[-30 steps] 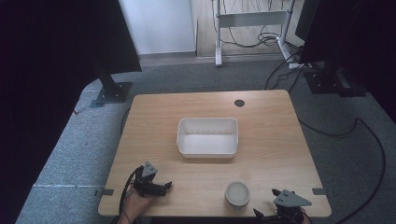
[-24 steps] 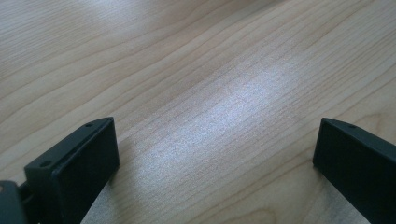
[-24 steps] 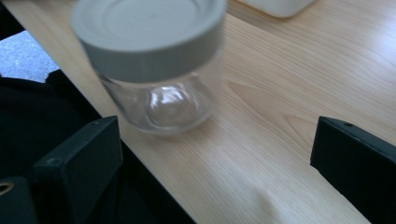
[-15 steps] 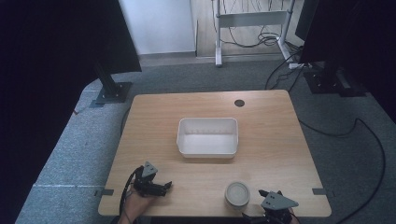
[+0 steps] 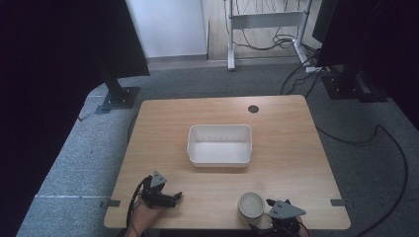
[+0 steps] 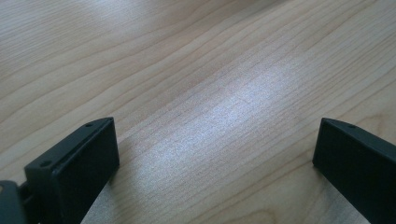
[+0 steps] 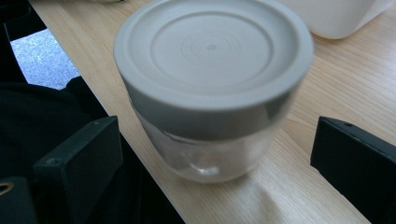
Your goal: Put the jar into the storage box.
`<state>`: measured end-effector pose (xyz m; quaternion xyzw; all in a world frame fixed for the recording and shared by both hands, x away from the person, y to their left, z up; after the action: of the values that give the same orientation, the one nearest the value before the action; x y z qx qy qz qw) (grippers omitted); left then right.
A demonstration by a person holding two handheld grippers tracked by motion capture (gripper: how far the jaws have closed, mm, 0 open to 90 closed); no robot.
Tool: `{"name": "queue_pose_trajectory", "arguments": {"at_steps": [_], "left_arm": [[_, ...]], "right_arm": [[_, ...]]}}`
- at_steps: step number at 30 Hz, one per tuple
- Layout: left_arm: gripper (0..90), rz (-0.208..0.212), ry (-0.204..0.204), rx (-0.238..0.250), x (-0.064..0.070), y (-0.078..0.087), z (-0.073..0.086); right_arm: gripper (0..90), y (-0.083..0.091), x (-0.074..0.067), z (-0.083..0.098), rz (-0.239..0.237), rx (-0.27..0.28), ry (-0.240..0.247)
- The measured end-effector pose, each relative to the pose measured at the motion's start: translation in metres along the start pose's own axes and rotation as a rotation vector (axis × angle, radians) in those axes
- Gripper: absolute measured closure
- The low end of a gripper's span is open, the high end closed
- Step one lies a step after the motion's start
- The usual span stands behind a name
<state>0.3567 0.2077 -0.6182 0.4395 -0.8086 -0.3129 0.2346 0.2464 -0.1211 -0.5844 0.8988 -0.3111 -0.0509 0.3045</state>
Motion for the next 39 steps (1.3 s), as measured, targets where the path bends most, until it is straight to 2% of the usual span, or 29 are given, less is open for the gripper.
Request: {"name": "queue_pose_trajectory", "arguments": {"at_steps": [8, 17, 23, 35, 39], "left_arm": [[0.1, -0.001, 0.001, 0.000, 0.000, 0.000, 0.000], [0.0, 0.000, 0.002, 0.002, 0.000, 0.000, 0.000], [0.0, 0.000, 0.003, 0.003, 0.000, 0.000, 0.000], [0.1, 0.000, 0.003, 0.003, 0.000, 0.000, 0.000], [0.0, 0.000, 0.002, 0.002, 0.000, 0.000, 0.000]], "right_arm": [[2.6, -0.012, -0.003, -0.007, 0.005, -0.004, 0.015], [4.4, -0.021, -0.002, -0.013, 0.008, -0.002, 0.001], [7.0, -0.028, -0.001, -0.014, 0.022, -0.023, 0.022], [9.4, -0.028, 0.000, -0.015, 0.041, -0.065, 0.022], [9.4, -0.026, 0.003, -0.019, 0.055, -0.055, 0.013]]}}
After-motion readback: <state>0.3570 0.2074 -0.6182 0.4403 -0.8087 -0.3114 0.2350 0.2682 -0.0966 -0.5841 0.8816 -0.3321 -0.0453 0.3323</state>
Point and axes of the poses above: each handheld gripper's, and its own axes: y roughly backward along the jaws, z roughly out of its underside, x roughly to its right, the point moved 9 cm from there along -y, roughly forward along the jaws, and after that the axes turned 10 degrees about y, right-handed, at the moved point
